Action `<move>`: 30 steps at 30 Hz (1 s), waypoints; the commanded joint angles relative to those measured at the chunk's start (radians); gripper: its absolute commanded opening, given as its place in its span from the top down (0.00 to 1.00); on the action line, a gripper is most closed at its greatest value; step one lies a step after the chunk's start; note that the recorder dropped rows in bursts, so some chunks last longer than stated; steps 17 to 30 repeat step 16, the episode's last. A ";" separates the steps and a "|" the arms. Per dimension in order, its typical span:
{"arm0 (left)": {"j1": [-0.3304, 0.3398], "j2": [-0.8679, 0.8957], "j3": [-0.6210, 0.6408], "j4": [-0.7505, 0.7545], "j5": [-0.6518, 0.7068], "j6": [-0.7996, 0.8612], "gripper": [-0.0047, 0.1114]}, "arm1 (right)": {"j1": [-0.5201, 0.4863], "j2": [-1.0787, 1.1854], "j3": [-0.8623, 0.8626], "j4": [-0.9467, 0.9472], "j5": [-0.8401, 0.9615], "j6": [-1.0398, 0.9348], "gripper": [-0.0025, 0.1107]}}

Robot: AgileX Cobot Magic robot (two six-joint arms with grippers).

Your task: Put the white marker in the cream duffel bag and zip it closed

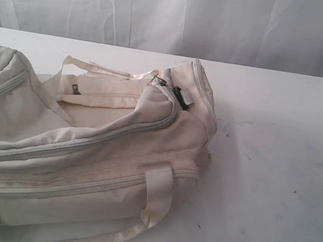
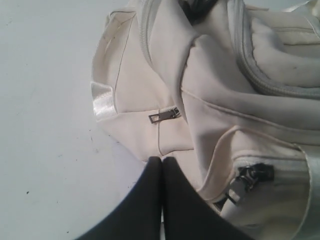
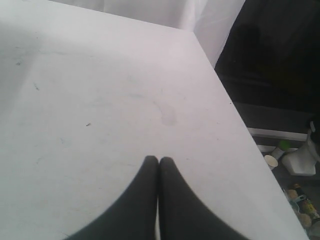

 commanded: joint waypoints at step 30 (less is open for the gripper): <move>-0.007 -0.005 0.003 -0.011 0.038 -0.004 0.96 | -0.005 -0.005 0.002 -0.005 -0.008 0.002 0.98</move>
